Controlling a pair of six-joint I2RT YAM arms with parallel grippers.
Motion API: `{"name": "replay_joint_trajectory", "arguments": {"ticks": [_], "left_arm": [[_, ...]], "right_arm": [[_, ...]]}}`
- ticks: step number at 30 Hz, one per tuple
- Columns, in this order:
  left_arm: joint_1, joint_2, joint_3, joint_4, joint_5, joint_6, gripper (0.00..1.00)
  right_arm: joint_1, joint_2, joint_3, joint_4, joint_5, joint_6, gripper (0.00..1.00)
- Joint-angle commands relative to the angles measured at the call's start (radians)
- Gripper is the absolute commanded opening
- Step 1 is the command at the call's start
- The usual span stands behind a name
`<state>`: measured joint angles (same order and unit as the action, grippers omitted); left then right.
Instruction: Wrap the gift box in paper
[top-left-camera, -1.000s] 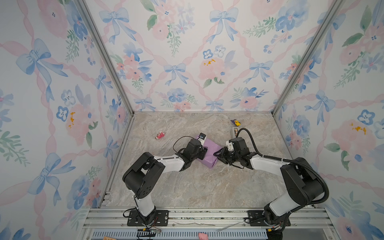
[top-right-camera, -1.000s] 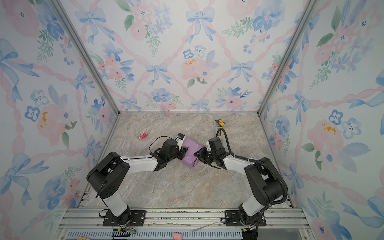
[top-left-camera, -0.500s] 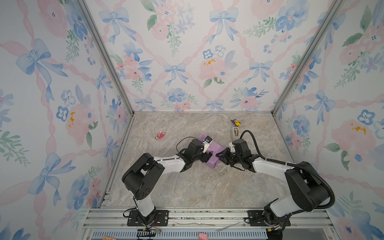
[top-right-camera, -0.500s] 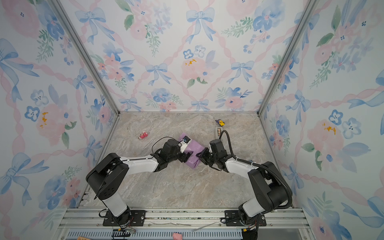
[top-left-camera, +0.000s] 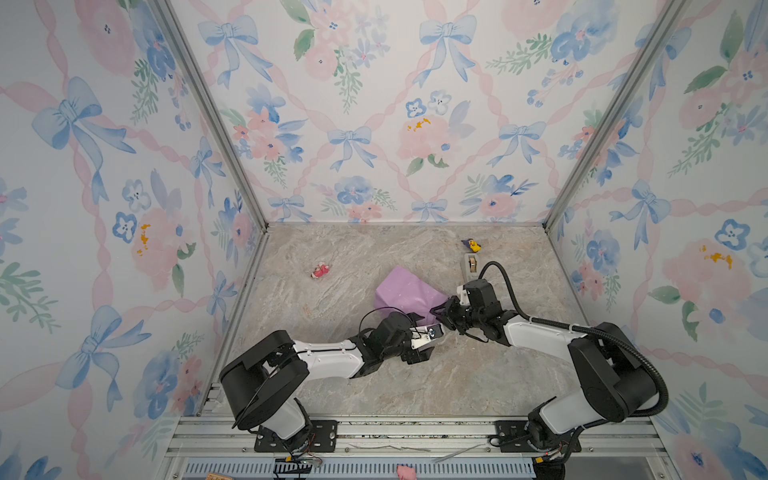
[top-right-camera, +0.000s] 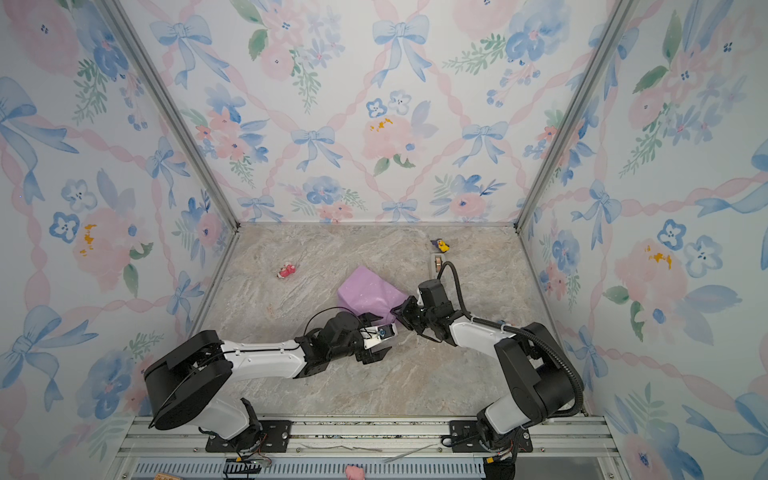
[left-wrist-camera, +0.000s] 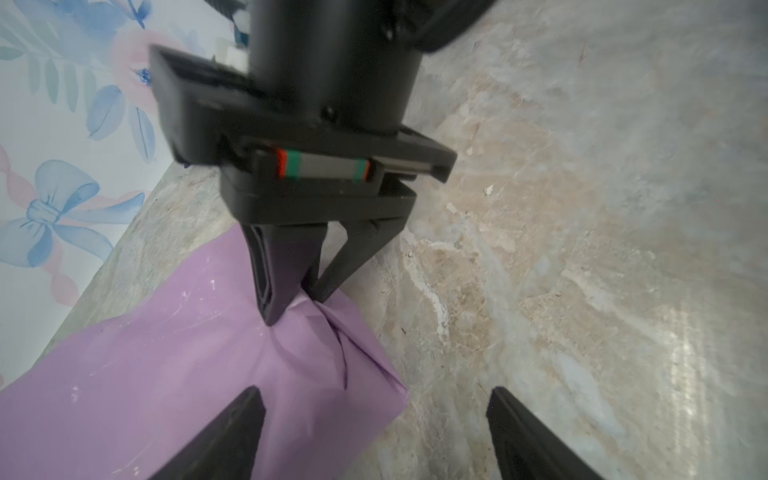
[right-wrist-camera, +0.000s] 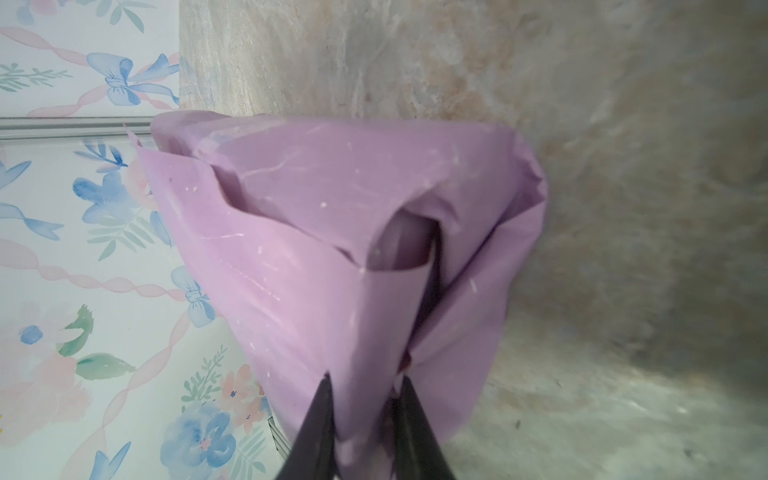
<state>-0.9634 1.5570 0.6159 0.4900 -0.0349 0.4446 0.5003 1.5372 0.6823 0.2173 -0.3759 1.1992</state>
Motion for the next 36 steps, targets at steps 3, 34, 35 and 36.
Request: {"name": "replay_joint_trajectory", "arguments": {"ticks": [3, 34, 35, 36], "left_arm": [[-0.021, -0.007, -0.066, 0.190, -0.217, -0.079, 0.87], [0.170, -0.241, -0.247, 0.114, -0.120, -1.179, 0.79], [0.174, -0.235, -0.242, 0.113, -0.106, -1.187, 0.79], [0.176, -0.229, -0.241, 0.113, -0.102, -1.195, 0.79]], "right_arm": [[0.028, 0.002, -0.031, 0.002, 0.010, 0.037, 0.18], [0.170, -0.055, -0.071, 0.019, 0.244, 0.164, 0.16], [0.171, -0.056, -0.072, 0.023, 0.246, 0.167, 0.16], [0.173, -0.058, -0.072, 0.022, 0.248, 0.168, 0.16]]}}
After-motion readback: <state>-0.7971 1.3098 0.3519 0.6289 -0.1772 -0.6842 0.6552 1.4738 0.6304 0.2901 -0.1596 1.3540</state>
